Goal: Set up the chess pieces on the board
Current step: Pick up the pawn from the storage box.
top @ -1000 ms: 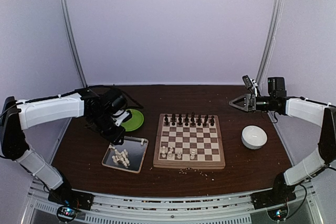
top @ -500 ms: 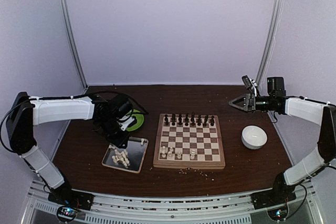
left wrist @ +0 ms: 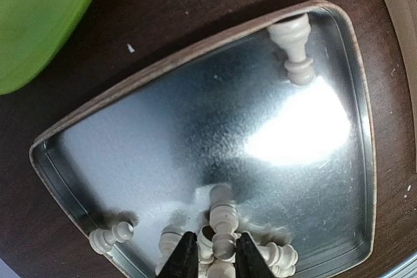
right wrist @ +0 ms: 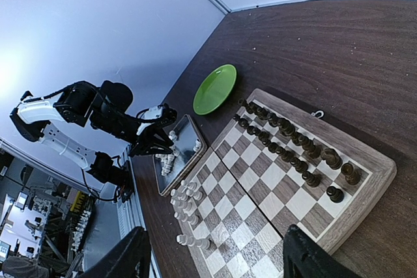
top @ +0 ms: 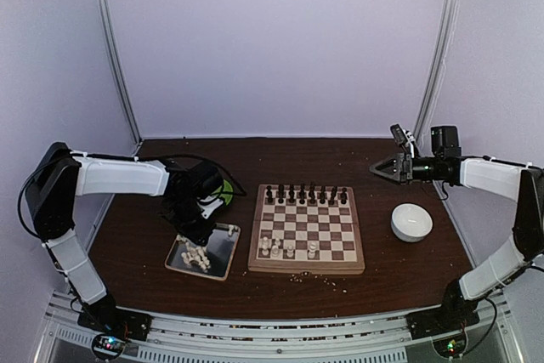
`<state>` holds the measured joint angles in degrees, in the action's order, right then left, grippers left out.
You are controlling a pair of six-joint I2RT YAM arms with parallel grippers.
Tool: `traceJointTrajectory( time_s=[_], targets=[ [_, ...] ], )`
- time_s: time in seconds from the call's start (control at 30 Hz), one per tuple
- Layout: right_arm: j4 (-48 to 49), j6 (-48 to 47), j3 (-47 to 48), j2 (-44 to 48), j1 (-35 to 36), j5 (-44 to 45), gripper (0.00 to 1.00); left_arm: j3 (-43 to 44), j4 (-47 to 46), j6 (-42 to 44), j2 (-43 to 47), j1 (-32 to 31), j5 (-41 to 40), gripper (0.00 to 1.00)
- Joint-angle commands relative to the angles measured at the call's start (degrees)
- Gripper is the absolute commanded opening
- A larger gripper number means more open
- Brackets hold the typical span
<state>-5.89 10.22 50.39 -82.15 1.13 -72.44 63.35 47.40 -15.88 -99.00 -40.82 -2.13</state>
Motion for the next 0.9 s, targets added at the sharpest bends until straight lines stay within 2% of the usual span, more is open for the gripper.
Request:
traceJointTrajectory(
  time_s=[0.0, 0.23, 0.43, 0.63, 0.87],
  targets=[
    [-0.1, -1.2, 1.4, 0.0, -0.4, -0.3, 0.69, 1.4, -1.4, 1.3, -0.8, 0.1, 0.7, 0.19],
    [-0.2, -1.2, 1.3, -0.1, -0.4, -0.5, 0.69, 1.6, -1.2, 1.7, -1.6, 0.1, 1.9, 0.15],
    [-0.3, -1.3, 1.4, 0.0, -0.4, -0.5, 0.69, 1.9, -0.3, 1.8, -2.2, 0.1, 1.7, 0.17],
    [-0.3, -1.3, 1.3, 0.1, -0.4, -0.4, 0.69, 2.6, -0.1, 1.8, -1.5, 0.1, 1.9, 0.1],
    [-0.4, -1.3, 1.4, 0.1, -0.4, -0.4, 0.69, 2.3, -6.2, 2.2, -1.4, 0.4, 9.1, 0.02]
  ],
)
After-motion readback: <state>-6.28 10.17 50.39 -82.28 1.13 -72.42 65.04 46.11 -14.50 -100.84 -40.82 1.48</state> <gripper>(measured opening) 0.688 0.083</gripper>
